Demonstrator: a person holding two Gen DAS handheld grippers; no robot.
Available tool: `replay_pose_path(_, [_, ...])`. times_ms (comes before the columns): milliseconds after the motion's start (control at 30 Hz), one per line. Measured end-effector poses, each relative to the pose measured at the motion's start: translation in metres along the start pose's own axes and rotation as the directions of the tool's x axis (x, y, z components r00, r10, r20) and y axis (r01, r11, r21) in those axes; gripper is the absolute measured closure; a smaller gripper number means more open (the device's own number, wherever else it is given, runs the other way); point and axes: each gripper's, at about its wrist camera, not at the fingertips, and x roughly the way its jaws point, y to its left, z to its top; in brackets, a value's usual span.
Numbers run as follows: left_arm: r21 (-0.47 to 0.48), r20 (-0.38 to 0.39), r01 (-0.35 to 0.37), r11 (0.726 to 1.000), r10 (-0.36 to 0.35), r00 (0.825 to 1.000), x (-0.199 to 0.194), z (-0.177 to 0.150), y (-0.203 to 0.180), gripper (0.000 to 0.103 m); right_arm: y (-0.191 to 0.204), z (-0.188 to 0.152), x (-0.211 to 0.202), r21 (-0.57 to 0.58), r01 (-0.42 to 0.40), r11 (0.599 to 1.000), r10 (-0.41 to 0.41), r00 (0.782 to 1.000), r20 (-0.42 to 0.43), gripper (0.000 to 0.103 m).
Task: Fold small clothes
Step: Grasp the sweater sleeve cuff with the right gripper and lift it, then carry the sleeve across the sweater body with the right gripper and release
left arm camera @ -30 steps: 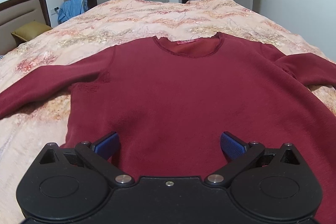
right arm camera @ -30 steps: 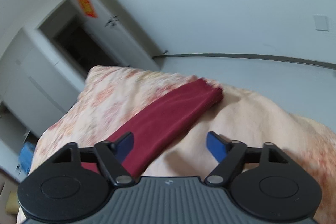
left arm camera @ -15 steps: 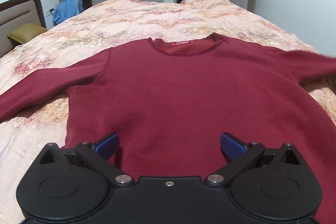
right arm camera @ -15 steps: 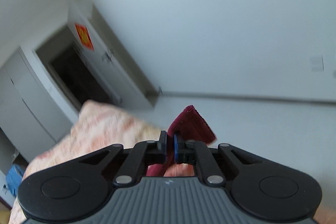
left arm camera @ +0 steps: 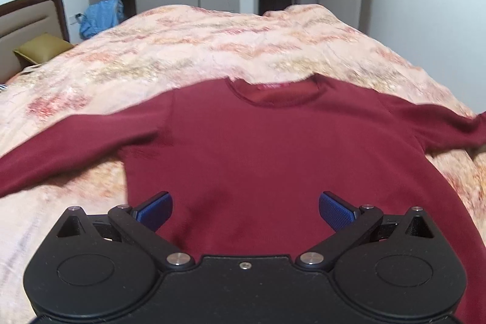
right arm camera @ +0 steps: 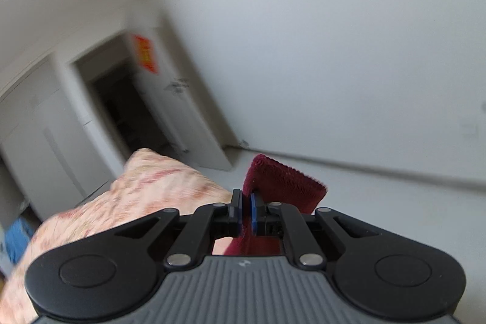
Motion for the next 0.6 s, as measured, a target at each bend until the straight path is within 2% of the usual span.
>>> replay_pose_path(100, [-0.021, 0.021, -0.022, 1.0, 0.023, 1.0, -0.01, 0.005, 0.01, 0.001, 0.065, 0.002, -0.012, -0.159, -0.095, 0.983, 0.103, 0.994, 0.043, 0.097])
replay_pose_path(167, [-0.042, 0.032, -0.026, 0.999, 0.028, 0.999, -0.017, 0.009, 0.02, 0.001, 0.115, 0.001, -0.017, -0.252, -0.17, 0.953, 0.186, 0.982, 0.042, 0.096])
replay_pose_path(233, [-0.063, 0.044, -0.035, 0.997, 0.038, 0.998, -0.024, 0.011, 0.031, 0.001, 0.164, -0.008, -0.024, -0.328, -0.26, 0.908, 0.281, 0.96, 0.017, 0.097])
replay_pose_path(333, [-0.09, 0.064, -0.054, 0.995, 0.06, 0.996, -0.034, 0.012, 0.047, 0.001, 0.239, -0.035, -0.037, -0.443, -0.379, 0.813, 0.408, 0.913, -0.034, 0.097])
replay_pose_path(433, [-0.118, 0.075, -0.077, 0.99, 0.086, 0.993, -0.042, 0.012, 0.066, 0.001, 0.302, -0.071, -0.052, -0.52, -0.484, 0.704, 0.505, 0.856, -0.112, 0.097])
replay_pose_path(500, [-0.142, 0.076, -0.094, 0.985, 0.105, 0.992, -0.047, 0.011, 0.079, 0.001, 0.341, -0.101, -0.066, -0.552, -0.546, 0.631, 0.546, 0.817, -0.183, 0.097])
replay_pose_path(600, [-0.181, 0.078, -0.119, 0.976, 0.135, 0.988, -0.054, 0.008, 0.099, 0.001, 0.389, -0.153, -0.08, -0.58, -0.622, 0.526, 0.565, 0.766, -0.308, 0.097])
